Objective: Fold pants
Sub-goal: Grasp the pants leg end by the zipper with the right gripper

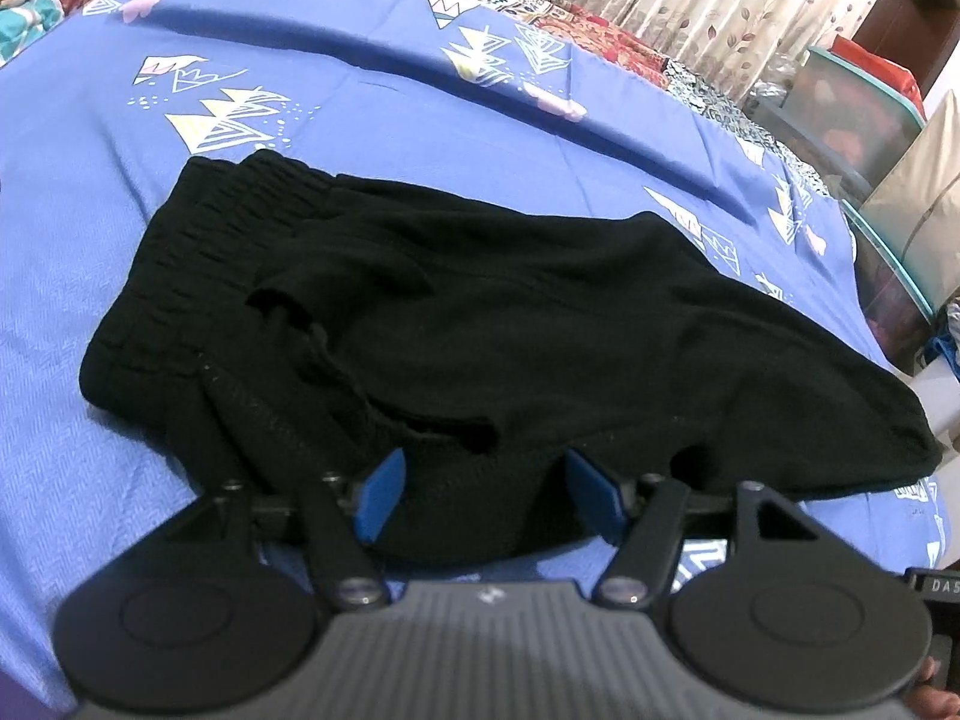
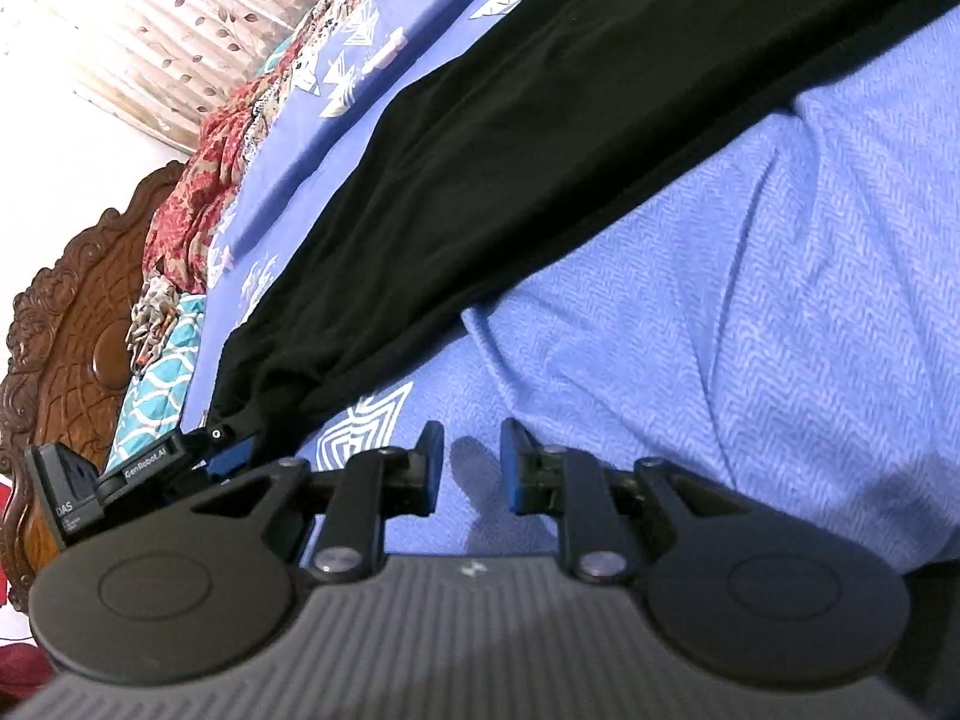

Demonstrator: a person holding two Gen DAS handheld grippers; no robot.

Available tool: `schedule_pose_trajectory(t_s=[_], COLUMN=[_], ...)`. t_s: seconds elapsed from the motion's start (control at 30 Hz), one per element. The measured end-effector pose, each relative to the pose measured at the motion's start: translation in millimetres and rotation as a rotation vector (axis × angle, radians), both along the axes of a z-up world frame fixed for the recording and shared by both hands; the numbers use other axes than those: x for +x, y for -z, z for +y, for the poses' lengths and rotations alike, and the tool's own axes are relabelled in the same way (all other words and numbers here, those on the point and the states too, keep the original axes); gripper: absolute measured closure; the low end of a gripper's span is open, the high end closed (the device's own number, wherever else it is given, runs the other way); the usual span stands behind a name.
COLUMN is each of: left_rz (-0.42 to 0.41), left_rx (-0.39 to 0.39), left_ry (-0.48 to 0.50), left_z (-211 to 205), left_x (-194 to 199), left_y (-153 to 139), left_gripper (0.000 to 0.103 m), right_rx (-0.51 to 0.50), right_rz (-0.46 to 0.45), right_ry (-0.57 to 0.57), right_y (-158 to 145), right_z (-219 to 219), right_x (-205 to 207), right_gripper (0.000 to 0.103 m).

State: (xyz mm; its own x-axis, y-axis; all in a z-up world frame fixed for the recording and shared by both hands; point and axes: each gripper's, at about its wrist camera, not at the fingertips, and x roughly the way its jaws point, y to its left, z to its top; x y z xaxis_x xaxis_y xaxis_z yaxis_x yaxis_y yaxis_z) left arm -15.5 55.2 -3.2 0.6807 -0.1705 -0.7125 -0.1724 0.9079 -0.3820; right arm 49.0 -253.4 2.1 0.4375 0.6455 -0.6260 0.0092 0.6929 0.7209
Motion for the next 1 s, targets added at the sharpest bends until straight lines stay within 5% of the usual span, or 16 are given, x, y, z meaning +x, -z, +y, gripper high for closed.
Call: schedule_pose_trajectory(t_s=[0.53, 0.67, 1.0], left_rz=[0.006, 0.008, -0.071], left_rx=[-0.018, -0.035, -0.085], left_ry=[0.002, -0.001, 0.072], left_z=[4.8, 9.5, -13.9], left_x=[2.1, 3.3, 18.7], left_y=[-0.2, -5.9, -37.4], left_gripper=[0.041, 0.04, 0.04], right_rx=[0.026, 0.092, -0.026], right_rz=[-0.013, -0.086, -0.211], right_ry=[0.009, 0.138, 0.639], right_y=[-5.6, -21.6, -47.6], right_z=[-14.6, -51.0, -200.1], right_x=[-6.0, -2.5, -29.0], right_gripper=[0.077, 0.077, 0.063])
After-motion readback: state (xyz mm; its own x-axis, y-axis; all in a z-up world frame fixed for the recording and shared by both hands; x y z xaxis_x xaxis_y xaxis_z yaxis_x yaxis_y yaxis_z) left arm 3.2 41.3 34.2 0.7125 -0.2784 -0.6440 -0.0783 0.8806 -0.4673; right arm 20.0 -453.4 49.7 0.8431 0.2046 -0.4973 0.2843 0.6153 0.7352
